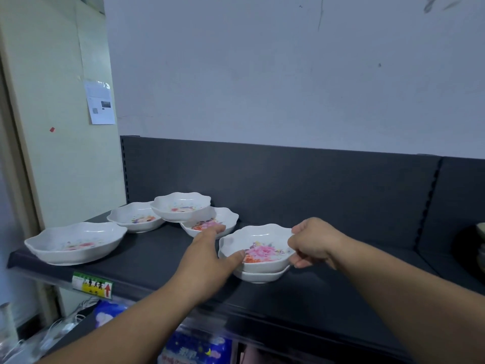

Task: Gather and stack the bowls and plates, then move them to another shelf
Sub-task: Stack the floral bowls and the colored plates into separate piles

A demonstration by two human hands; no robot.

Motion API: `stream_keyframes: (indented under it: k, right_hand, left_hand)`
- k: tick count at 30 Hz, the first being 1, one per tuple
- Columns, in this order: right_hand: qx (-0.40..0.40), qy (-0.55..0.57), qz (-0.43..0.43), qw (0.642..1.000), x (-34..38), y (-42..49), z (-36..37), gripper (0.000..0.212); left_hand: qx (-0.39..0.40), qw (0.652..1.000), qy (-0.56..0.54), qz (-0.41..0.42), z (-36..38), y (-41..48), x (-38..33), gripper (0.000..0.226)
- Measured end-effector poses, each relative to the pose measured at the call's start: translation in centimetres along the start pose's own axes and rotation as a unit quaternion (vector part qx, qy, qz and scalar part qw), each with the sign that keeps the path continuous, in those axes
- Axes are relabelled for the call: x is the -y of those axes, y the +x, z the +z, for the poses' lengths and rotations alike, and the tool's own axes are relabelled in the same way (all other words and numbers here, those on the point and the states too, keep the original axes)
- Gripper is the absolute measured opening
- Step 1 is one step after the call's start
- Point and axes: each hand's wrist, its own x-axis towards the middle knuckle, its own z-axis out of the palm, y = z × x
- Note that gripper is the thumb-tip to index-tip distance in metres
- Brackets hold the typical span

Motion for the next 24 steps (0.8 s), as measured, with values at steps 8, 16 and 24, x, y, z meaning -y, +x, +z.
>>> stream_keyframes:
  k: [8, 16, 24]
  right_hand:
    - [0.005, -0.018, 0.000, 1.000, -0.2, 0.0, 0.4, 0.038]
    - [-0.007, -0.033, 0.007, 0.999, 0.0, -0.6, 0.3, 0.051]
    - [-0.036, -0.139, -0.009, 0.990, 2.1, -1.5, 0.7, 0.041]
  left_hand:
    - [0.027, 0.998, -0.001, -0.061, 1.5, 0.9, 0.1, 0.065]
    - [0.030, 0.997, -0.002, -0.064, 1.5, 1.0, 0.1, 0.064]
    - [0.038, 0.998, -0.015, -0.049, 0.8, 1.1, 0.8, 0.065]
